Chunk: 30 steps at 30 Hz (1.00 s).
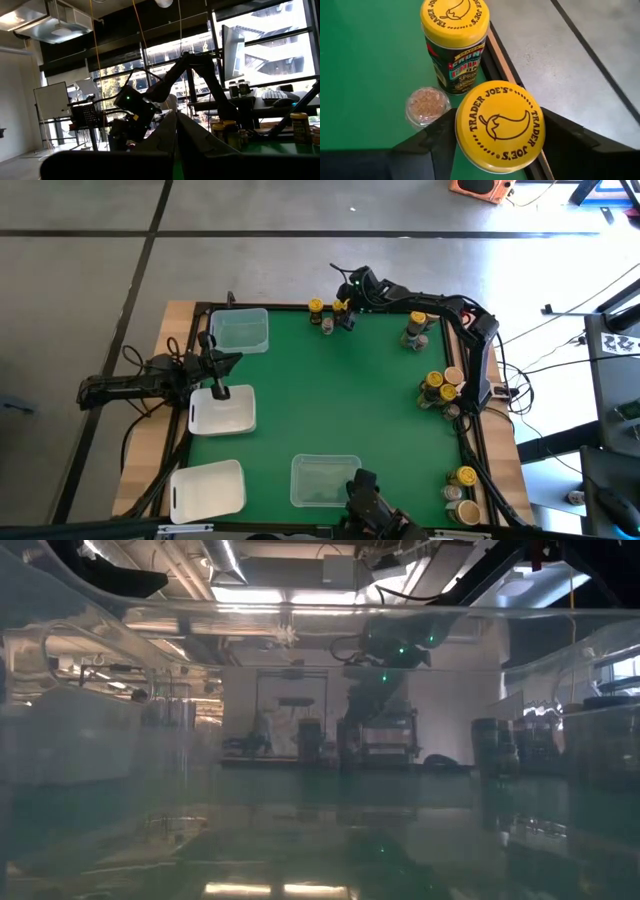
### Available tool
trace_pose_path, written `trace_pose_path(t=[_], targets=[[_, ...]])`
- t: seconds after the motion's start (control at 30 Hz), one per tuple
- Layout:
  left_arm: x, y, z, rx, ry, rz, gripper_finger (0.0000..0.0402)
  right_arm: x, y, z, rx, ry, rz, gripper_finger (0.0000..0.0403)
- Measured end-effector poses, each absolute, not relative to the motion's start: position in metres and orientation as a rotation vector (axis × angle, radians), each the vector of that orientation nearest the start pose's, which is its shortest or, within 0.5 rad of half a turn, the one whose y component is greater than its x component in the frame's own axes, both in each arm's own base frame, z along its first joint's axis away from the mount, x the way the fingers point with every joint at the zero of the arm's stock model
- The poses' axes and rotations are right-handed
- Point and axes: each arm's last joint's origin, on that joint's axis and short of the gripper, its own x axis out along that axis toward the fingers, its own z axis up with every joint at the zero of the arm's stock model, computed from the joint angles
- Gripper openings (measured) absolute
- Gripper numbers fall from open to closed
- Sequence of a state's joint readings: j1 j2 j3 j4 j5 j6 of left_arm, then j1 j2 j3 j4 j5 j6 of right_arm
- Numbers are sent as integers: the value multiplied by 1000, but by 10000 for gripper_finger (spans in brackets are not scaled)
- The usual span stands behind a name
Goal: Sort spices by type
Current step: Put the yellow spice bottle into the top transparent bin
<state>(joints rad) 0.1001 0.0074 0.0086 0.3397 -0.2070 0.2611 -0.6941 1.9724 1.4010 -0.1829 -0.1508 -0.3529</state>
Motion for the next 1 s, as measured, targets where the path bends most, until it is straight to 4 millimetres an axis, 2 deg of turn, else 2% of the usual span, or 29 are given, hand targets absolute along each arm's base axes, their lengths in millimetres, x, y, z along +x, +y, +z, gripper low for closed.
trace_pose_path(t=[0.17,0.27,0.4,0.53,0.63,0.8,1.0], targets=[[90,15,198,239,-300,347,10,333,-272,204,-47,780,-391,242],[90,15,198,238,-299,350,10,331,-265,224,-71,739,-398,241],[91,15,197,242,-288,351,10,331,-247,253,-109,687,-384,238],[91,15,197,265,-282,354,10,342,-218,269,-136,639,-290,244],[91,15,197,263,-282,354,10,355,-195,270,-152,627,-213,242],[91,15,197,259,-283,355,10,380,-159,257,-180,624,-103,238],[91,15,197,255,-283,355,10,402,-134,236,-196,631,-27,243]])
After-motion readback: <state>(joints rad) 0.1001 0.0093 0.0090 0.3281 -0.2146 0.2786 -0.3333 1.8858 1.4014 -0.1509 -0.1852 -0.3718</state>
